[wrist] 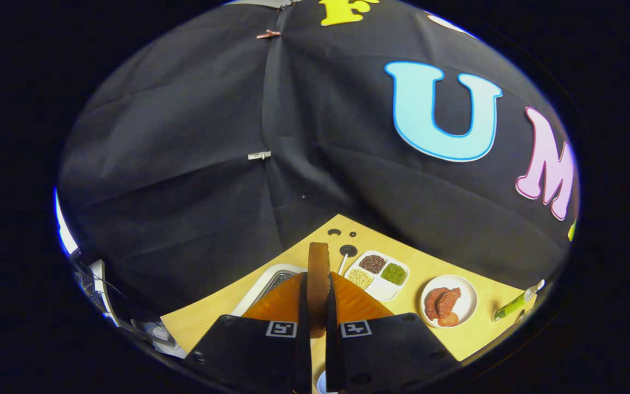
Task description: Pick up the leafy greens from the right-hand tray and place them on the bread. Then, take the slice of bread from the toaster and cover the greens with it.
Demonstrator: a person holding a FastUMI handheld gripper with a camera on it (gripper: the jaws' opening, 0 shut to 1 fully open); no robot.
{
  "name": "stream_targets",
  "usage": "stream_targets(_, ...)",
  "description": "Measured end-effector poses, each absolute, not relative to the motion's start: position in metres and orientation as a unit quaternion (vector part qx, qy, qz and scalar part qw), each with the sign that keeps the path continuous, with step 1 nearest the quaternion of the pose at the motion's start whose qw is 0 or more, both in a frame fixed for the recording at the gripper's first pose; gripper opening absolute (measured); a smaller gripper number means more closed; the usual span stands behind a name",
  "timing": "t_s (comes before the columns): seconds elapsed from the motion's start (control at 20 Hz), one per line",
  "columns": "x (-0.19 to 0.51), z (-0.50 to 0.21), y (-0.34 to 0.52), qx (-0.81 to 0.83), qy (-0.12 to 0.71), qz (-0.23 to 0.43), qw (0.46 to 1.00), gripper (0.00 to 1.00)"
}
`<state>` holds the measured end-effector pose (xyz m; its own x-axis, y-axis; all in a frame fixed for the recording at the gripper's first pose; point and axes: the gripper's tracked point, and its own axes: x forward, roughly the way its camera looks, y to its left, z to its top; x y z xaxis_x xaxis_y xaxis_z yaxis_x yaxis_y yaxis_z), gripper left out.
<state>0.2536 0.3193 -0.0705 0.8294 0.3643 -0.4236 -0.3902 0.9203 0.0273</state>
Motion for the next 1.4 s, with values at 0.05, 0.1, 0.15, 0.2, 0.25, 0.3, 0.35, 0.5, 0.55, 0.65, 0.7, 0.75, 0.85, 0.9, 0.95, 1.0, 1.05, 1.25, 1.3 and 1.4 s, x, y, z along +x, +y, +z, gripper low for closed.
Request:
stream_targets(0.05,0.25,-0.064,0.308,-0.023,0.213,0.195,0.957,0.14)
stream_targets(0.1,0.245,-0.058,0.294,-0.014,0.211,0.192,0.958,0.14)
stream_targets(0.15,0.242,-0.052,0.281,-0.004,0.209,0.19,0.959,0.14)
stream_targets(0.2,0.236,-0.049,0.266,0.003,0.207,0.187,0.96,0.14)
stream_targets(0.25,0.231,-0.047,0.249,0.009,0.206,0.183,0.961,0.14)
stream_targets(0.3,0.224,-0.047,0.231,0.012,0.206,0.179,0.962,0.14)
stream_targets(0.35,0.217,-0.049,0.21,0.019,0.21,0.176,0.962,0.14)
stream_targets(0.5,0.201,-0.065,0.164,0.034,0.225,0.164,0.96,0.14)
stream_targets(0.55,0.195,-0.072,0.149,0.042,0.232,0.16,0.959,0.14)
stream_targets(0.65,0.182,-0.089,0.125,0.061,0.245,0.157,0.955,0.14)
stream_targets(0.7,0.176,-0.099,0.118,0.073,0.252,0.159,0.952,0.14)
stream_targets(0.75,0.17,-0.11,0.113,0.084,0.262,0.163,0.948,0.14)
stream_targets(0.85,0.16,-0.131,0.111,0.107,0.281,0.17,0.938,0.14)
stream_targets(0.9,0.157,-0.14,0.113,0.112,0.288,0.175,0.935,0.14)
stream_targets(0.95,0.153,-0.151,0.117,0.115,0.295,0.182,0.931,0.14)
stream_targets(1.0,0.152,-0.158,0.123,0.116,0.3,0.19,0.928,0.14)
stream_targets(1.05,0.15,-0.164,0.13,0.119,0.305,0.2,0.924,0.14)
stream_targets(1.25,0.146,-0.185,0.169,0.13,0.321,0.245,0.906,0.14)
stream_targets(1.3,0.146,-0.192,0.177,0.128,0.325,0.254,0.902,0.14)
stream_targets(1.4,0.143,-0.206,0.193,0.128,0.336,0.27,0.893,0.14)
